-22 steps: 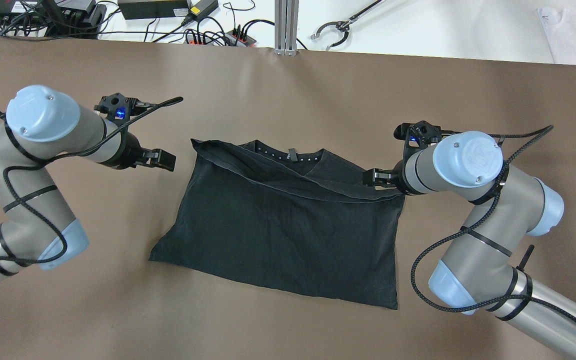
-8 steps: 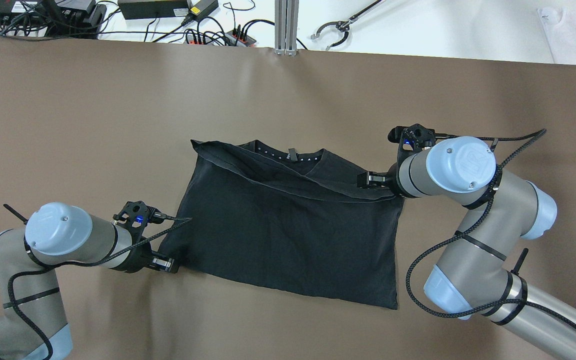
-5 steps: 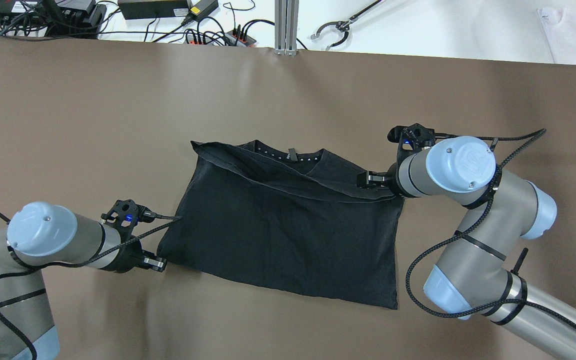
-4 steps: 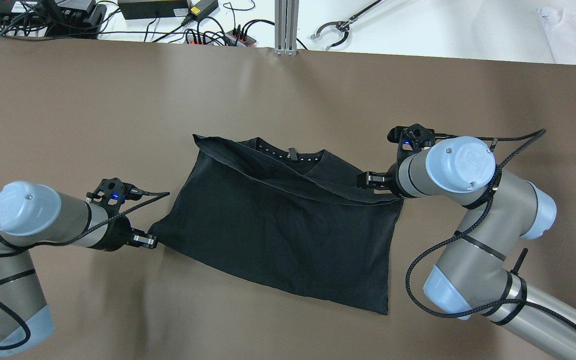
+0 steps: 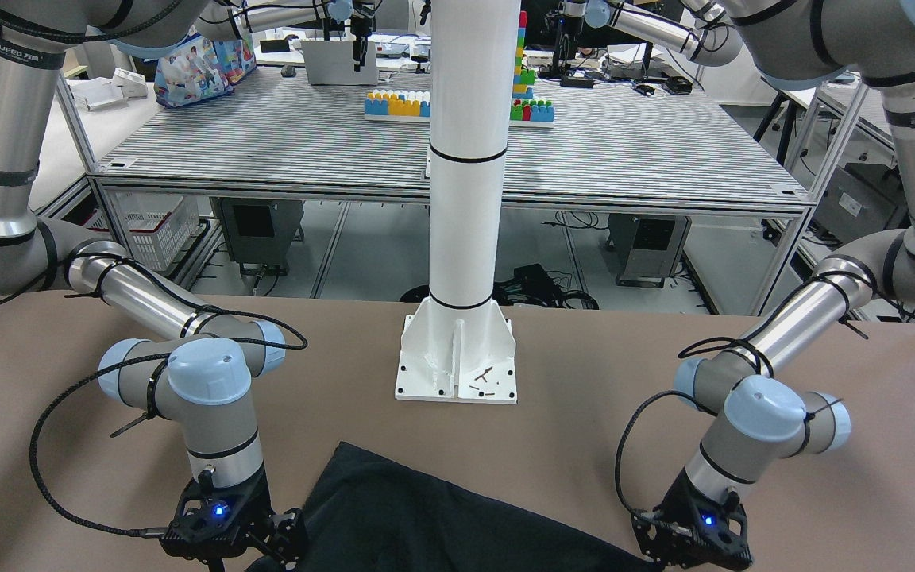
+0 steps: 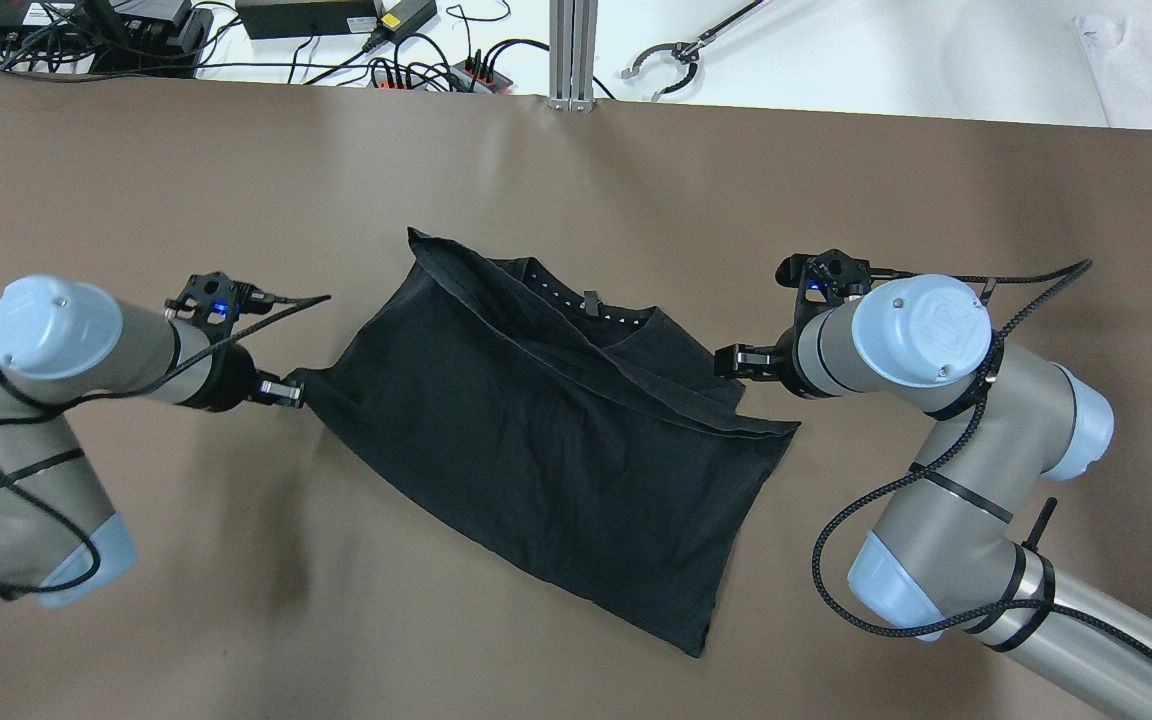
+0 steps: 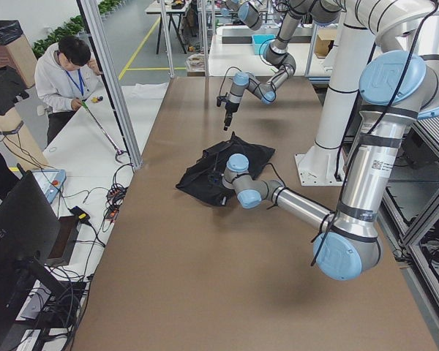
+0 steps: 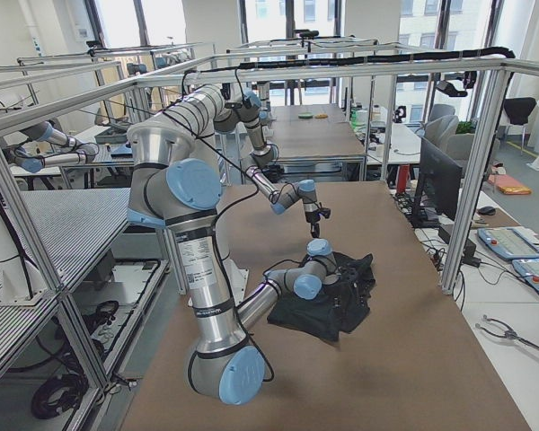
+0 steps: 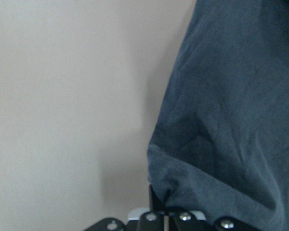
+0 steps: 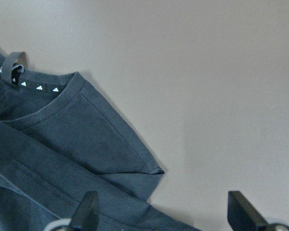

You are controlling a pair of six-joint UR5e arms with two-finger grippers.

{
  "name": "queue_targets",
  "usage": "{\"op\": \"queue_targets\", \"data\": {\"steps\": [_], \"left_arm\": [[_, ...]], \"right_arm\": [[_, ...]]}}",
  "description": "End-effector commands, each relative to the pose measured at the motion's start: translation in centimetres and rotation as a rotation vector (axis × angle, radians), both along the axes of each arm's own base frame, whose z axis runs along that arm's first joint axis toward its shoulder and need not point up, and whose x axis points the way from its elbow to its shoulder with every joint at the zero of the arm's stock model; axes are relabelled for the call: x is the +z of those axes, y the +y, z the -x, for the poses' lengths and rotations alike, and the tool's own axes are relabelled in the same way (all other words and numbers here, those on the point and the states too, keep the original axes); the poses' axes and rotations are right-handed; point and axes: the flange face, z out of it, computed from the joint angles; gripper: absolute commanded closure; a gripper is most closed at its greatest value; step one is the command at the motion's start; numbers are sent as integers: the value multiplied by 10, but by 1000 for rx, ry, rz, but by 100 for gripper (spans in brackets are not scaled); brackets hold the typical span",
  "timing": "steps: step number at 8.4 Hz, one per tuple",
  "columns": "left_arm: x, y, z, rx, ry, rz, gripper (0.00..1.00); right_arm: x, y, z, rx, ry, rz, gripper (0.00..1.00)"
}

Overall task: Fold clothes
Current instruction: 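Grasp the bundle's near corner with the left gripper and lift it away from the robot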

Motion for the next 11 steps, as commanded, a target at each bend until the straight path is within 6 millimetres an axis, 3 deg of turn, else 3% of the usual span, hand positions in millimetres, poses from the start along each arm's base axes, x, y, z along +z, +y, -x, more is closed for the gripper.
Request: {"op": "queue_targets", "data": {"steps": [1, 3, 4, 5, 8, 9, 10, 11], "left_arm": [[-34, -145, -21, -60, -78, -29, 100], [-94, -218, -57, -142, -145, -54, 100], [-131, -241, -76, -144, -154, -50, 100], [-149, -251, -87, -148, -163, -46, 100], [-149, -253, -85, -159, -170, -52, 100], [-150, -254, -81, -155, -169, -62, 100], [-149, -259, -71, -123, -192, -116, 1], [-139, -255, -54, -128, -183, -137, 0]], "right_arm": [[1, 0, 0, 0, 0, 0, 6], [1, 0, 0, 0, 0, 0, 6], [1, 2, 2, -3, 1, 0, 6], [0, 2, 3, -2, -2, 2, 6], [-3, 3, 4, -3, -6, 0, 6], [-3, 10, 13, -21, -6, 0, 6], [-3, 13, 17, -28, -5, -1, 6], [-4, 12, 17, -23, -3, -5, 6]]}}
